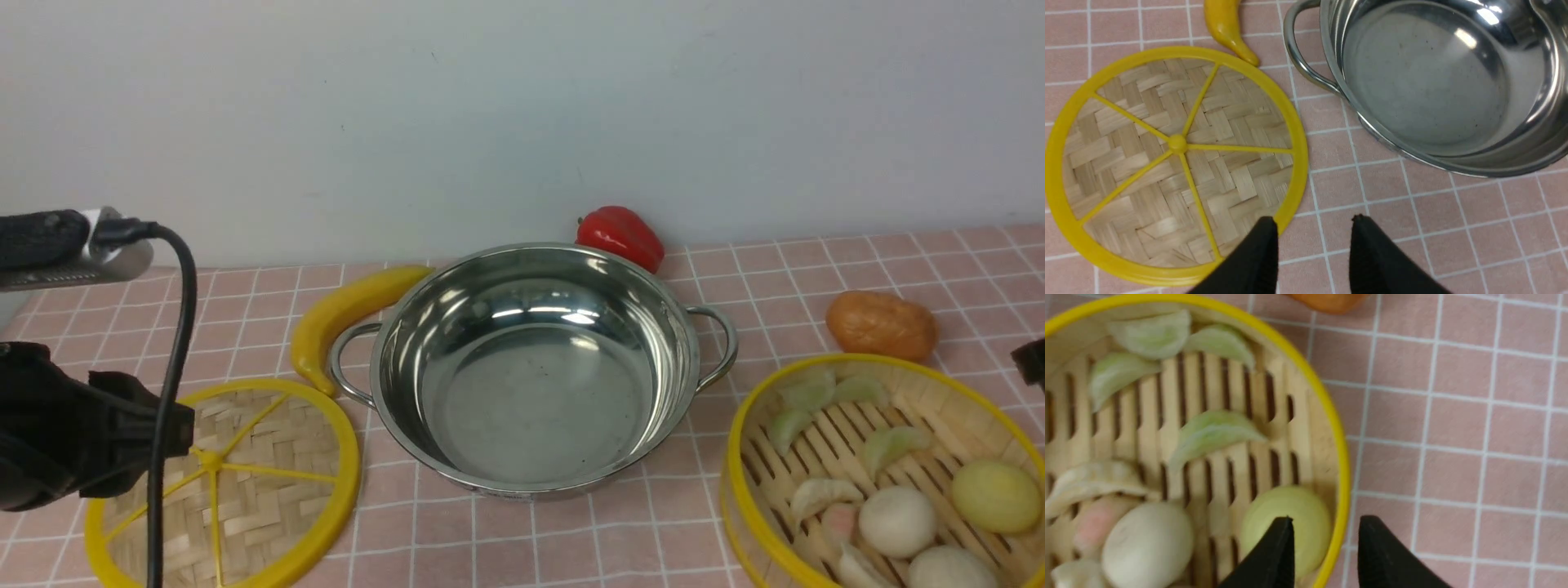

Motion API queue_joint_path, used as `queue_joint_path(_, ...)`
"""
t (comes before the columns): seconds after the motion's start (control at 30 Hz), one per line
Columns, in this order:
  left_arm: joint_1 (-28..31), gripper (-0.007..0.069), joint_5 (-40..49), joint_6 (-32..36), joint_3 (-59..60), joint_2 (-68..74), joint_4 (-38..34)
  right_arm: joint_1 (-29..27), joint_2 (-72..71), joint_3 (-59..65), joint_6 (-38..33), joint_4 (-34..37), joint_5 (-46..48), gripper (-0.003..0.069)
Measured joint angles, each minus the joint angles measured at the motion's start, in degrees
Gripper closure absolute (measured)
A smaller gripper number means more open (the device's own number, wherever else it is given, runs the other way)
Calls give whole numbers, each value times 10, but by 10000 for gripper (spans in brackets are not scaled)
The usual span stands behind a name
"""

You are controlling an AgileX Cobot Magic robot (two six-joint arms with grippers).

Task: Place the steamer in the pot on the pink tablecloth, and put the lid on the steamer.
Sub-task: 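Reach for and grasp the rim of the bamboo steamer holding the buns with the right gripper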

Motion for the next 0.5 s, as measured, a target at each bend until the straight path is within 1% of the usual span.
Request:
queue_joint_path(0.07, 0, 382, 5, 3, 0, 0, 0, 0, 14, -17, -5, -3, 0, 416)
queue_joint_path(0.2, 0, 382, 23, 6, 0, 0, 0, 0, 72, -69, -55, -8, 2, 416)
queue_joint_path(0.4, 0, 382, 27, 7, 0, 0, 0, 0, 114, -80, -101, -10, 35, 416)
queue_joint_path(0.5, 0, 382, 27, 7, 0, 0, 0, 0, 127, -80, -111, -12, 40, 416)
